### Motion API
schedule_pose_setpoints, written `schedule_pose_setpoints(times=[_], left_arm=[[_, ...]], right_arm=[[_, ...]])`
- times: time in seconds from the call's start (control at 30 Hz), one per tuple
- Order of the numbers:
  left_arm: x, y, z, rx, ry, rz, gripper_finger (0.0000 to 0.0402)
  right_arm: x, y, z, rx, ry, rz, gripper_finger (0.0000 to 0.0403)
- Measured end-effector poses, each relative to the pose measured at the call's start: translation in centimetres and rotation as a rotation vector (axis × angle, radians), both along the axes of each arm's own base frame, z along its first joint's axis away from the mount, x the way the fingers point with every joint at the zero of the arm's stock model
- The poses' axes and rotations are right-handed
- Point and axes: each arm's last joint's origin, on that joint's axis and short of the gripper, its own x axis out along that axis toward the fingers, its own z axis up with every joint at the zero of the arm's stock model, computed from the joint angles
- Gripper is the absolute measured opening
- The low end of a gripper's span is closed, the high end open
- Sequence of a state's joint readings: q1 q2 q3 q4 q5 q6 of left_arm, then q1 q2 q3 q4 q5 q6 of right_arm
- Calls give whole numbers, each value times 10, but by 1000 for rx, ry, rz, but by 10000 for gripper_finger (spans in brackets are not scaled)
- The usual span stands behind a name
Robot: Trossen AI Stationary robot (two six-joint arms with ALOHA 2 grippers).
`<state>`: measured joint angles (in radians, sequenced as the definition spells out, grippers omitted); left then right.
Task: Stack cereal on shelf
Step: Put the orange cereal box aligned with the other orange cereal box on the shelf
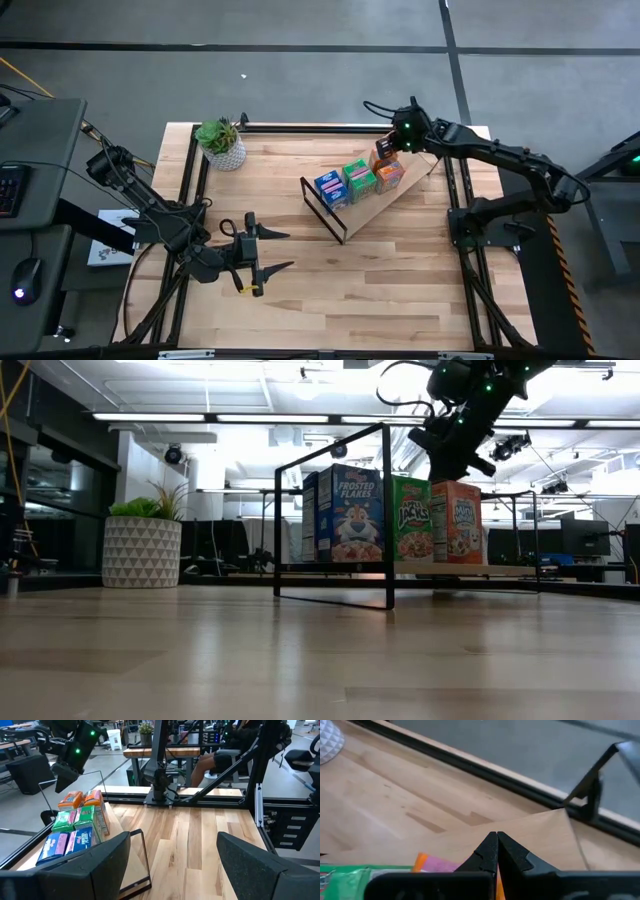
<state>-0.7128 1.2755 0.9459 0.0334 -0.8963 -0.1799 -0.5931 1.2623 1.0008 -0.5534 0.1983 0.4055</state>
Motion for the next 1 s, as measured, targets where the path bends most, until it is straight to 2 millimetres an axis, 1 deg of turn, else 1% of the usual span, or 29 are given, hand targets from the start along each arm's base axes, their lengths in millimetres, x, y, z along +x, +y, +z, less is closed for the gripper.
schedule_pose_setpoints(times=[0.1,0.23,0.33,0.47,0.67,1.0], left_arm=[[0,0,-1,5,6,0,289],[0,0,-1,7,8,0,289],[0,0,-1,7,9,0,289],[0,0,-1,7,8,0,289],[0,0,-1,5,7,0,289],[0,0,-1,5,7,0,289]], right_arm=[[-4,1,2,-28,35,-25,0],[-17,7,2,-28,127,-75,0],[-23,11,1,6,160,-93,0],[-19,19,-1,69,147,-29,0],[-10,28,0,36,139,12,0],[-7,29,1,25,117,15,0]])
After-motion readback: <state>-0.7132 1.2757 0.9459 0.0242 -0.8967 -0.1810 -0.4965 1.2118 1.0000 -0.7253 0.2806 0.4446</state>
